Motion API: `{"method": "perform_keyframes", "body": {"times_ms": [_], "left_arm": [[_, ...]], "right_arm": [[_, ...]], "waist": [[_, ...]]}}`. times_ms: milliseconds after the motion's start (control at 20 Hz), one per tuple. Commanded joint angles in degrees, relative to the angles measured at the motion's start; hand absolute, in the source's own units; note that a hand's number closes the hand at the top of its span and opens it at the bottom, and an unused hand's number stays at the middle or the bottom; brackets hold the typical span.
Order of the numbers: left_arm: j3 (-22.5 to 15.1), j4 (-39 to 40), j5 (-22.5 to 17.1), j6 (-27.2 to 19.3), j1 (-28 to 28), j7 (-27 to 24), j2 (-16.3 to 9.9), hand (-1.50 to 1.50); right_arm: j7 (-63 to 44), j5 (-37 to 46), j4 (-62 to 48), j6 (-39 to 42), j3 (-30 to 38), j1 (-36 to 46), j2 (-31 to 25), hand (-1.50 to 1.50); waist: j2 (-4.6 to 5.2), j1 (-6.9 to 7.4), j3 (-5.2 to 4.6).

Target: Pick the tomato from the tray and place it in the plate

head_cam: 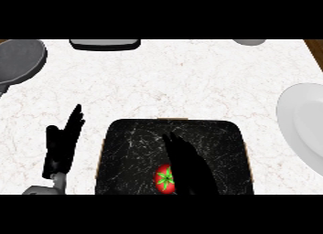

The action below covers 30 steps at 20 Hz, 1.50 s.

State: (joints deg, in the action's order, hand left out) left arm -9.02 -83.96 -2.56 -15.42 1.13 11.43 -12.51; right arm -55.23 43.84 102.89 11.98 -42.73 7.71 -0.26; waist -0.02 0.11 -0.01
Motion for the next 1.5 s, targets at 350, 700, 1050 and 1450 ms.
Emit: {"method": "perform_keyframes", "body": {"times_ms": [350,700,1050,1450], "left_arm": [[3.69,1.42,2.31,2.91,0.55,-0.18,1.26,0.00],[2.72,-2.59,3.81,2.60,-0.24,2.33,3.86,0.00],[5.32,-2.70,2.83,5.60,-0.56,2.72,2.61,0.00],[4.05,-1.21,5.69,2.27,0.04,1.38,4.85,0.00]], "right_arm": [[2.75,-2.21,-8.18,-1.02,3.89,3.86,0.25,-1.50],[6.61,6.14,-6.24,-3.75,-2.39,-1.59,-0.04,1.50],[6.09,13.11,-8.04,-8.50,-4.18,-1.99,-0.27,1.50],[41.02,-4.07,-5.91,-8.41,20.75,-2.66,-29.63,1.50]], "waist": [[0.02,0.01,0.00],[-0.05,-0.08,0.01],[-0.08,-0.15,0.01],[0.11,-0.38,0.09]]}}
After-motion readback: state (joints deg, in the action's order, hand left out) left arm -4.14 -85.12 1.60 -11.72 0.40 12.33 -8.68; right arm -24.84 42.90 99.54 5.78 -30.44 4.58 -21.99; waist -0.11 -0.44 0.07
